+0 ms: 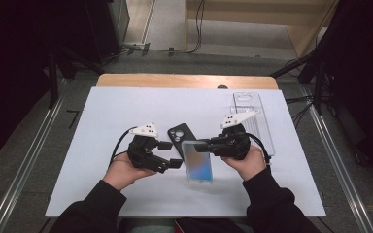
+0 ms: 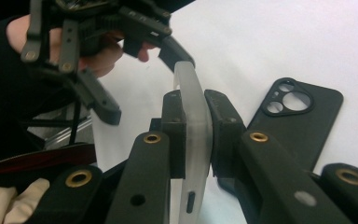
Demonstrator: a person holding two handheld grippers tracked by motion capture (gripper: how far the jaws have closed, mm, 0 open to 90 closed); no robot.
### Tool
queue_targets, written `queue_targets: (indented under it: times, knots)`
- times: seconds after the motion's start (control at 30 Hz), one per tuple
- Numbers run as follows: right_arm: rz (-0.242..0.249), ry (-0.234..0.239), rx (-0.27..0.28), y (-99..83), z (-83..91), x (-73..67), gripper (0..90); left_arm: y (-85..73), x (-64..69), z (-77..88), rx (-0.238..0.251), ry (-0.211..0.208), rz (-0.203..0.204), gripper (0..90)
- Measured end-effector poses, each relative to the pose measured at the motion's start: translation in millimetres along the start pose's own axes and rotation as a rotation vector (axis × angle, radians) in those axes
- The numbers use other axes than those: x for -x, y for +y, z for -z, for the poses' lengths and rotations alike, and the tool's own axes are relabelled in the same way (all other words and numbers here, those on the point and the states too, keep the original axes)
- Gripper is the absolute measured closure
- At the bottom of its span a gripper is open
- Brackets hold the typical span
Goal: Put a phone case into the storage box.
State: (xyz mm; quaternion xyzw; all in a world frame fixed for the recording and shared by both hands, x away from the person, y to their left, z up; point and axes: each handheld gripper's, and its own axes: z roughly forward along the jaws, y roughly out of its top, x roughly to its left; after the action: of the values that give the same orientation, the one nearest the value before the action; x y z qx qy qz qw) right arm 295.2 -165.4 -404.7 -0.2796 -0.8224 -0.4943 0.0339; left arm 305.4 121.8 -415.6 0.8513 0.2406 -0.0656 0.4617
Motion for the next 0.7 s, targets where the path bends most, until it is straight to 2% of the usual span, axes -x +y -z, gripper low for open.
queue_targets:
  times: [0.07, 0.17, 0.3, 0.4, 0.5, 0.6, 0.7]
  knots:
    - [0.011, 0.013, -0.004, -0.3, 0.8, 0.2, 76.8, 2.4, -2.0, 2.0, 0.002, -0.003, -0.011, 21.3]
    - [0.027, 0.029, -0.005, -1.0, 1.7, -0.5, 76.8, 6.0, -3.1, 4.4, 0.007, -0.028, -0.059, 24.0]
    - [0.040, 0.046, -0.004, -0.5, 1.3, -1.8, 76.8, 9.4, -4.9, 3.1, 0.006, -0.086, -0.051, 26.7]
    - [0.044, 0.053, -0.009, 0.1, 0.3, -3.1, 76.9, 11.5, -6.0, 0.3, -0.006, -0.107, -0.057, 28.4]
    - [0.050, 0.068, -0.006, 0.2, -0.4, -4.4, 76.8, 13.7, -5.1, -2.3, -0.013, -0.129, -0.089, 31.7]
    - [0.062, 0.078, -0.010, -0.2, -1.0, -5.3, 76.8, 15.7, -4.4, -4.1, -0.029, -0.149, -0.109, 38.0]
    - [0.067, 0.089, -0.015, -0.2, -2.0, -6.0, 76.8, 17.8, -6.7, -4.6, -0.028, -0.185, -0.100, 46.3]
